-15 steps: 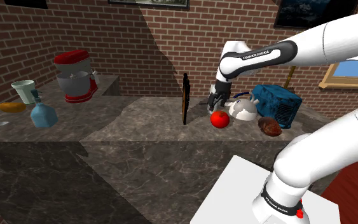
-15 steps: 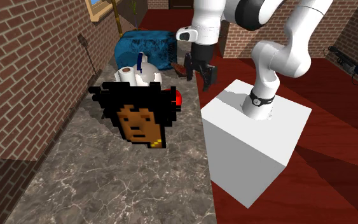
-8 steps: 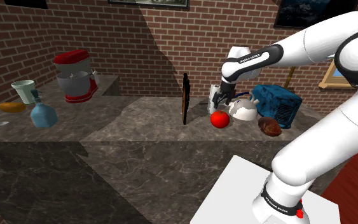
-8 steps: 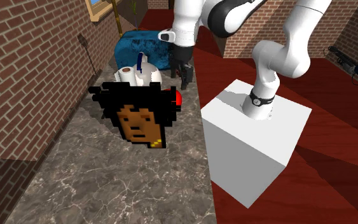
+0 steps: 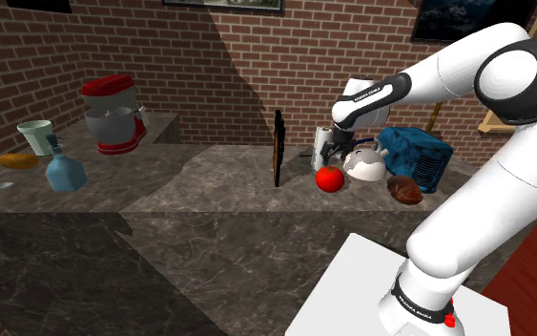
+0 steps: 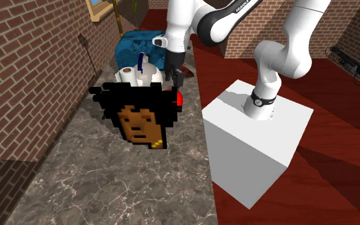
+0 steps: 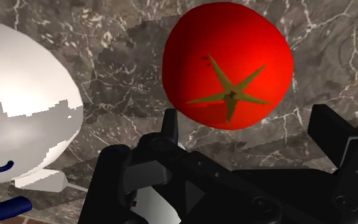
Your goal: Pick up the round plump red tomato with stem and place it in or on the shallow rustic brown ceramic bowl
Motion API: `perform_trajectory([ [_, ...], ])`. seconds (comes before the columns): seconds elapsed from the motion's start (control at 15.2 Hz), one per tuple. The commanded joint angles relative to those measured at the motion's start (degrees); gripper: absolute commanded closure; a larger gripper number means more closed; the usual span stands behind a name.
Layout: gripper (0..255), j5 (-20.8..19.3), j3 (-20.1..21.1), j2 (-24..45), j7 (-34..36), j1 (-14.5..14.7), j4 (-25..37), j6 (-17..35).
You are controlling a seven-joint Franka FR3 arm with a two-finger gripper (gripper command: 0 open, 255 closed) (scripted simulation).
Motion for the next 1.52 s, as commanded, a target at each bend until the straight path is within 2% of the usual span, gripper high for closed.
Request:
perform_trajectory([
  [0.0, 0, 0.2, -0.2, 1.0, -0.2, 0.1, -0.8, 1.8],
  [0.07, 0, 0.5, -0.3, 1.9, -0.4, 0.1, -1.2, 3.1],
  [0.59, 0, 0.5, -0.3, 1.9, -0.4, 0.1, -1.2, 3.1],
  [0.66, 255, 0.5, -0.3, 1.9, -0.4, 0.1, -1.2, 3.1],
  [1.25, 255, 0.5, -0.3, 1.9, -0.4, 0.1, -1.2, 3.1],
  [1.45, 255, 0.2, -0.1, 0.6, -0.1, 0.1, 0.1, 0.6],
])
